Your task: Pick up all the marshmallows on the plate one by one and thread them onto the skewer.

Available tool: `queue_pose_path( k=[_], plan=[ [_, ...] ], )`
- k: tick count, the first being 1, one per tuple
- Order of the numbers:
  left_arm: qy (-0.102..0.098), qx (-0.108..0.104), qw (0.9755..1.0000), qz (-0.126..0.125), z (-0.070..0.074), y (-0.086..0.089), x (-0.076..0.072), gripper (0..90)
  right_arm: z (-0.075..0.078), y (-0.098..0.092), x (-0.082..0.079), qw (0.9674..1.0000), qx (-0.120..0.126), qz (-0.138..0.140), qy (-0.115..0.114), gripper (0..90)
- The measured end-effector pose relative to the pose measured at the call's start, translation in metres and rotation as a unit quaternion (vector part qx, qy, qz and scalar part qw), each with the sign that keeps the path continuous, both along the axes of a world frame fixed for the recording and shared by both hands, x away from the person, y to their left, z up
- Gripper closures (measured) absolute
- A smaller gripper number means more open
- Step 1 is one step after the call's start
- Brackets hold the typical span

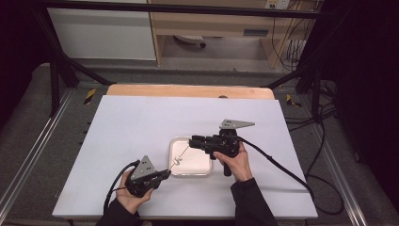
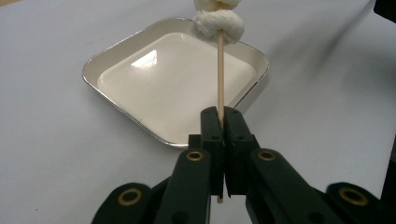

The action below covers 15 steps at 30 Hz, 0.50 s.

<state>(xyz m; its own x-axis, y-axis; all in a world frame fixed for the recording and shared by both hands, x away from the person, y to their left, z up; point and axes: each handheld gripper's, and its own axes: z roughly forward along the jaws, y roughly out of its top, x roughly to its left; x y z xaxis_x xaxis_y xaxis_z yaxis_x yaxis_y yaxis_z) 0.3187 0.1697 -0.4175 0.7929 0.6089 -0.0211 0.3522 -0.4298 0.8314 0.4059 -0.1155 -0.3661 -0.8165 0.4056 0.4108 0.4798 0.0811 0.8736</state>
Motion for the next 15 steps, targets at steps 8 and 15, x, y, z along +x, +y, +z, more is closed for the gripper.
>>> queue_pose_path(
  k=[8, 15],
  plan=[
    [-0.001, 0.001, 1.0000, -0.003, -0.0008, -0.0006, -0.0001, 88.4, -0.0053, 0.0040, 0.0001, 0.9999, 0.003, 0.009, 0.013, 71.7],
    [0.000, 0.001, 1.0000, -0.001, -0.0018, -0.0012, -0.0005, 88.4, -0.0095, 0.0076, -0.0023, 0.9996, 0.008, 0.016, 0.020, 73.5]
  ],
)
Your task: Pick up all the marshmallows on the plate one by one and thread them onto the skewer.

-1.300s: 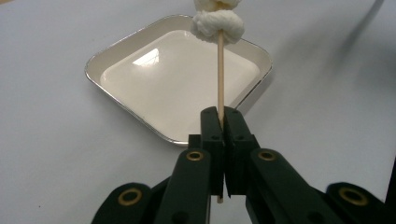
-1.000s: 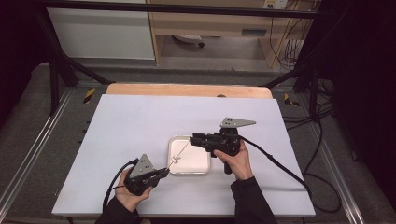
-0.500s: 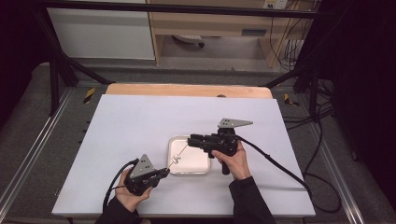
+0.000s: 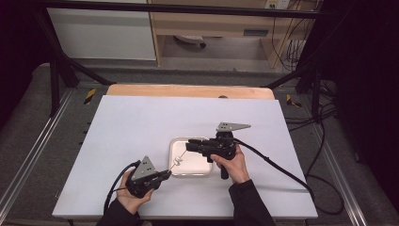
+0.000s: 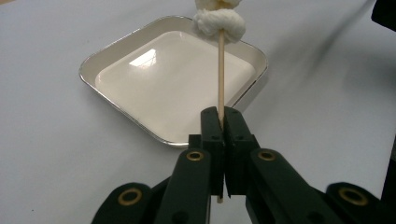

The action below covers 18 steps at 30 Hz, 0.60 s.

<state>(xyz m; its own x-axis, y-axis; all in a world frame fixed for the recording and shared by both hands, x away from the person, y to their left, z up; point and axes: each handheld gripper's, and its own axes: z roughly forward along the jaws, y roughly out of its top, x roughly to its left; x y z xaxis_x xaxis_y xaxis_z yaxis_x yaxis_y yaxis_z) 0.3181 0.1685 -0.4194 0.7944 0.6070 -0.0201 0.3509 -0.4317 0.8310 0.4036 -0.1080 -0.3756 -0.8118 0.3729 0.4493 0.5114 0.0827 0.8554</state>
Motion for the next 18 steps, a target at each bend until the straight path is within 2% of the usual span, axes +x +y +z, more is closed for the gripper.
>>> queue_pose_path(
  k=[18],
  plan=[
    [0.002, 0.002, 1.0000, 0.000, -0.002, -0.002, -0.001, 88.5, -0.012, 0.009, -0.007, 1.0000, -0.006, 0.006, 0.002, 77.2]
  ],
)
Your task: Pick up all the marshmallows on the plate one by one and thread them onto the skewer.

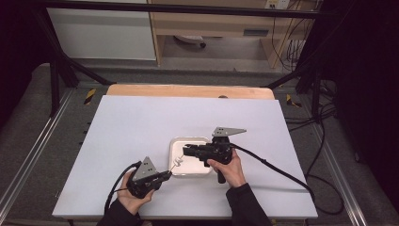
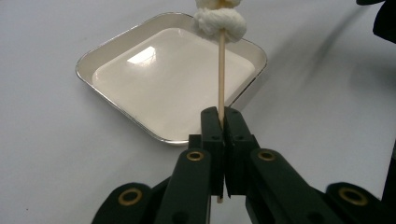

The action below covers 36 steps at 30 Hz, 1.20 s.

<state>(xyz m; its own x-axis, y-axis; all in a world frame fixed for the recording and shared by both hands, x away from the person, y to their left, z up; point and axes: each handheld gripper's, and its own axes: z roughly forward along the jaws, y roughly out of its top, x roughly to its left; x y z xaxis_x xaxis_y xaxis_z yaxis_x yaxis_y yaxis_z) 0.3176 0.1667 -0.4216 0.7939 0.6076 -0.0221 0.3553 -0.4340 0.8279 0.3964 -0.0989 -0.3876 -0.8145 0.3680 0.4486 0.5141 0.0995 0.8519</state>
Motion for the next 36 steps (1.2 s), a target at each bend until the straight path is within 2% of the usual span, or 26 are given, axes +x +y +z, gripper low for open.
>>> queue_pose_path(
  k=[7, 9, 11, 17, 20, 24, 29, 34, 36],
  plan=[
    [0.000, -0.002, 1.0000, -0.001, 0.000, -0.001, 0.000, 88.5, -0.004, 0.003, -0.001, 1.0000, -0.002, 0.004, 0.003, 77.5],
    [-0.001, -0.008, 1.0000, -0.002, 0.000, -0.001, 0.000, 88.5, -0.006, 0.004, -0.001, 0.9999, -0.005, 0.007, 0.007, 77.2],
    [-0.002, -0.004, 1.0000, -0.002, 0.001, -0.002, 0.000, 88.5, -0.009, 0.006, -0.002, 0.9998, -0.008, 0.013, 0.011, 76.9],
    [0.000, -0.005, 1.0000, 0.001, -0.001, -0.002, 0.001, 88.5, -0.012, 0.008, -0.003, 0.9998, -0.009, 0.011, 0.014, 76.5],
    [-0.001, -0.008, 1.0000, 0.001, -0.001, -0.002, 0.001, 88.4, -0.011, 0.007, -0.003, 0.9999, -0.013, 0.008, 0.008, 74.3],
    [0.001, -0.011, 0.9999, 0.007, -0.001, 0.000, 0.002, 88.5, -0.006, 0.004, -0.004, 0.9998, -0.018, -0.005, -0.003, 59.9],
    [0.004, -0.015, 0.9998, 0.013, -0.001, 0.003, 0.004, 88.5, 0.000, -0.002, -0.007, 0.9981, -0.046, -0.028, -0.031, 40.6],
    [0.007, -0.013, 0.9998, 0.015, -0.001, 0.004, 0.005, 88.5, 0.000, -0.008, -0.008, 0.9928, -0.093, -0.051, -0.056, 24.0],
    [0.008, -0.013, 0.9998, 0.016, 0.000, 0.005, 0.006, 88.4, -0.001, -0.011, -0.008, 0.9895, -0.114, -0.059, -0.065, 18.8]
  ],
)
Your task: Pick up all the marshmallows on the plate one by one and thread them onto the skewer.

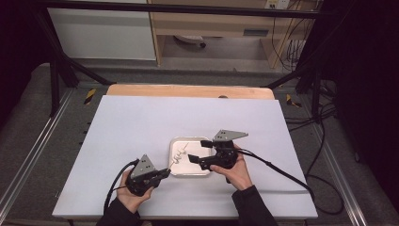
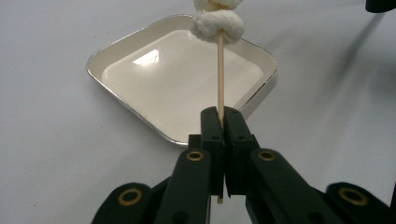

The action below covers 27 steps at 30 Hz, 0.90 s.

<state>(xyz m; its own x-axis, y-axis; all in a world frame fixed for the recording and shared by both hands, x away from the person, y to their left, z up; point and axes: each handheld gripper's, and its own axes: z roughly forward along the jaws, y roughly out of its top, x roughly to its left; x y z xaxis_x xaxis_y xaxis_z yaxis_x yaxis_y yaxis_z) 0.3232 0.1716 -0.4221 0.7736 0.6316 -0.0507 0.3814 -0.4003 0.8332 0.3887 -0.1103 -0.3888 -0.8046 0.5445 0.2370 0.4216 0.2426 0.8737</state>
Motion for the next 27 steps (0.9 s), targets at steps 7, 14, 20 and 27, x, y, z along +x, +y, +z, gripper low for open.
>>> queue_pose_path(
  k=[7, 14, 20, 27],
  plan=[
    [0.004, 0.002, 1.0000, 0.000, 0.001, 0.001, 0.001, 88.4, -0.009, -0.022, -0.001, 0.9990, -0.035, -0.029, -0.005, 7.3],
    [0.011, 0.005, 0.9999, -0.001, 0.002, 0.000, 0.002, 88.3, -0.023, -0.051, -0.001, 0.9959, -0.072, -0.054, 0.010, 2.0],
    [0.012, 0.003, 0.9999, 0.002, 0.006, 0.002, 0.004, 88.4, -0.037, -0.073, -0.006, 0.9941, -0.089, -0.061, 0.012, 0.8],
    [0.014, 0.005, 0.9999, 0.005, 0.011, 0.001, 0.008, 88.3, -0.049, -0.096, -0.011, 0.9919, -0.106, -0.069, 0.012, 0.8]
  ],
)
